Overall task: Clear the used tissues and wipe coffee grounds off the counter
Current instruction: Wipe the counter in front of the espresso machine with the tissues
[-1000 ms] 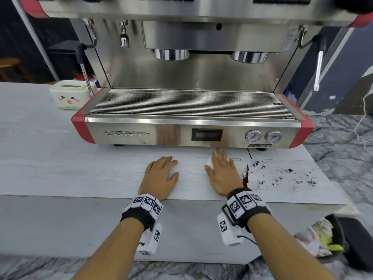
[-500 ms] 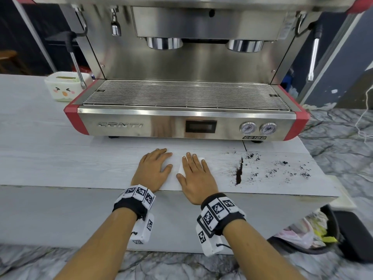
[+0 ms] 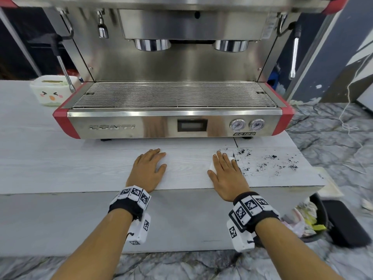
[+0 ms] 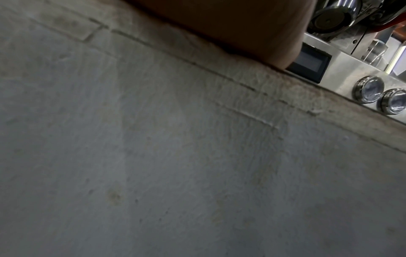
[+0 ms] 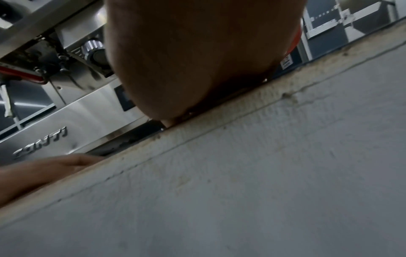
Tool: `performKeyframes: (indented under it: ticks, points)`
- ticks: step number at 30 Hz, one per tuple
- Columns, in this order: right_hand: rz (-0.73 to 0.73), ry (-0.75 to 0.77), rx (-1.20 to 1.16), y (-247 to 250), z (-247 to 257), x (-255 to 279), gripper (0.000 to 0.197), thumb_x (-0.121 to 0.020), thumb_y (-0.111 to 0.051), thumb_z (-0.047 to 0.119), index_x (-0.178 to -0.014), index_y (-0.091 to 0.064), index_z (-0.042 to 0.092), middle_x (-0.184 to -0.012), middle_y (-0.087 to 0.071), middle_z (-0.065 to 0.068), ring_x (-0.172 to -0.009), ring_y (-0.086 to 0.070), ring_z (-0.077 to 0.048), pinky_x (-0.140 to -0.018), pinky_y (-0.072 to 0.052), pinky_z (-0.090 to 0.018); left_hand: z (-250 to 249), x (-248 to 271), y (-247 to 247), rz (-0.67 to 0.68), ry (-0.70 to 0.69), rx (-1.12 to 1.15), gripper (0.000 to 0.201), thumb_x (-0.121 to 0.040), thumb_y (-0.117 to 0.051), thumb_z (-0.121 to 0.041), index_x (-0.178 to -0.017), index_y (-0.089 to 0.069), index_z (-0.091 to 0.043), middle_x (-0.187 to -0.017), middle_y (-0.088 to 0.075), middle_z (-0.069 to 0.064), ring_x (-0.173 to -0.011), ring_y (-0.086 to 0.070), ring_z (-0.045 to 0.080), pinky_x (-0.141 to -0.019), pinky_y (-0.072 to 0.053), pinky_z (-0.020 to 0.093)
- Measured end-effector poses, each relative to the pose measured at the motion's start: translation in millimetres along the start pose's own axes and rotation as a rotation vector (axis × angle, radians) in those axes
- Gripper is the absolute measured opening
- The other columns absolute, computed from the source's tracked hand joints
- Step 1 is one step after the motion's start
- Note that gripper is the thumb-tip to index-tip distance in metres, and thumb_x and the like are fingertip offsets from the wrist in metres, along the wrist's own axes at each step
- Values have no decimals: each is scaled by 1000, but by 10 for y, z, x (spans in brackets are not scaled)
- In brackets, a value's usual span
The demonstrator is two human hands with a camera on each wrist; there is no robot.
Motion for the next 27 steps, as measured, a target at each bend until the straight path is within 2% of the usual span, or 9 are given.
performKeyframes:
  ticks: [3, 7, 11, 13, 17, 20, 23, 27]
  points:
    - [30, -68, -15, 50, -119, 14, 63, -101, -15, 44, -153, 0, 10, -162, 7, -6, -149, 8, -21, -121, 4, -38, 8, 0, -8, 5, -2, 0, 54, -86, -35, -43, -136, -46, -25, -148, -39, -2, -139, -31, 16, -117, -18, 36]
    - [6, -73, -45, 139, -26, -7, 63, -102, -14, 42, -153, 2, 10, -161, 9, -7, -149, 9, -21, -120, 4, -38, 2, -2, -5, -6, -6, 3, 53, -86, -35, -42, -135, -47, -25, -147, -40, -2, -138, -31, 16, -116, -19, 36]
    - [-39, 9, -76, 158, 386, -82, 63, -101, -15, 43, -153, 2, 11, -161, 9, -6, -148, 12, -20, -121, 5, -38, -5, -6, -6, -11, -3, 13, 53, -85, -35, -42, -134, -47, -24, -147, -41, -1, -137, -32, 17, -116, -20, 38]
    - [-36, 59, -78, 95, 620, -113, 66, -99, -10, 47, -153, 1, 11, -161, 8, -6, -149, 11, -20, -121, 5, -38, -4, -8, -8, -6, 5, 6, 54, -85, -35, -42, -134, -47, -25, -148, -40, -2, -138, -31, 17, -117, -19, 39]
    - [-25, 104, -33, -97, 850, -102, 86, -80, 12, 54, -153, -1, 11, -162, 4, -7, -149, 8, -21, -119, 8, -37, -13, -10, -19, 4, 9, 3, 52, -87, -35, -42, -136, -45, -26, -149, -38, -2, -140, -29, 17, -117, -17, 38]
    - [-30, 92, 0, -136, 758, -66, 89, -77, 15, 54, -153, 0, 11, -162, 4, -7, -149, 7, -21, -118, 9, -37, -11, -7, -27, 5, 11, 0, 45, -93, -43, -36, -137, -43, -26, -150, -36, -2, -141, -26, 17, -118, -15, 38]
    - [-20, 60, -3, -89, 546, -10, 89, -76, 16, 56, -153, 3, 13, -162, 8, -4, -149, 10, -18, -119, 9, -35, -27, -1, -15, 11, 15, 8, 45, -94, -44, -33, -138, -42, -25, -151, -34, -2, -142, -25, 17, -119, -13, 38]
    - [-3, -4, -7, -41, 194, 88, 83, -82, 11, 57, -152, 5, 14, -161, 10, -2, -148, 11, -16, -119, 9, -34, -42, 11, -3, 10, 16, 6, 45, -94, -44, -32, -138, -41, -25, -151, -33, -2, -142, -23, 17, -119, -11, 37]
Point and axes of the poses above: each hand's wrist, its own x-axis away from the middle knuckle, its own y-axis out of the back of the hand, z = x × y, the point moved 7 cm from there along -x, towards the middle knuckle
